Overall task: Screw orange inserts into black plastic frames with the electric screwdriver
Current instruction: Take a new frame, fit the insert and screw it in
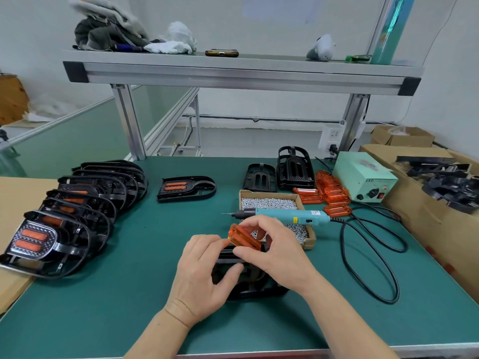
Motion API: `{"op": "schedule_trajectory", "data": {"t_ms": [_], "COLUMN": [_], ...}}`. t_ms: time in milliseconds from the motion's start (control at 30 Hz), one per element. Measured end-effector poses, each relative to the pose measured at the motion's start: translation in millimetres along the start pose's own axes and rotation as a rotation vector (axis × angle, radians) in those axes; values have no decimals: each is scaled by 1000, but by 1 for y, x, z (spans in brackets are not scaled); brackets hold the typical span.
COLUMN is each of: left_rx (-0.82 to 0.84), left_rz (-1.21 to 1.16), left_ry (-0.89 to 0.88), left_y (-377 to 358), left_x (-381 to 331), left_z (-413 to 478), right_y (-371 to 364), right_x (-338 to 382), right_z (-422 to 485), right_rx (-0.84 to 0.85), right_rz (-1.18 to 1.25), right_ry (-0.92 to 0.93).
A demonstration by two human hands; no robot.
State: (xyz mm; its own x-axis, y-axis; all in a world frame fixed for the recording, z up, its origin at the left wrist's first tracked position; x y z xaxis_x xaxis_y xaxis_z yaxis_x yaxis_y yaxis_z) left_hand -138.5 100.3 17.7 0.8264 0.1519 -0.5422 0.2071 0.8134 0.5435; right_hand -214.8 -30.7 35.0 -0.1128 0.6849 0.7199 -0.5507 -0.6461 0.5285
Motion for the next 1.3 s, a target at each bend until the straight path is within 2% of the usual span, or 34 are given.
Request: {"op": "schedule_trajectory", "data": {"t_ms": [267, 400, 533, 833, 1100, 1300], "left_rx": [-29, -49, -76, -48, -9, 26], "left_rz": [42, 38, 40, 35, 18, 39], "left_ry": [23, 36, 59, 92, 111, 122], "left_y": [0, 3, 5, 2, 0, -2], "left_x": [3, 3, 5, 10, 11, 10], "left_z": [0, 0, 2, 2, 1, 2], "right_y": [-5, -9, -12, -15, 5, 7], "right_x": [-7, -12, -23, -42, -39, -36], "right_z": [-1, -6, -11, -20, -15, -14], "right_rx": [-48, -63, -66, -74, 24, 24], "right_rz": [310, 531, 630, 616, 229, 131], "right_ry": [-7, -45, -117, -206, -86, -49]}}
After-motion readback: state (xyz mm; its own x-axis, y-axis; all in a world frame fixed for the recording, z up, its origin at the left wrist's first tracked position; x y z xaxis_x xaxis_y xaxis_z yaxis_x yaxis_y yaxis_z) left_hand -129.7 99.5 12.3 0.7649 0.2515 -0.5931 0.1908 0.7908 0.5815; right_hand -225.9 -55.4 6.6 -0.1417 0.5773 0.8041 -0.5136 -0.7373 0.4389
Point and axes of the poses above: each hand's wrist, its own z-axis towards the middle knuckle, its own y-axis out of the back of the hand, x = y × z, the point moved 10 cm from there along z, towards the middle knuckle, and after that the axes turned 13 degrees about y, right-handed, at the moved point
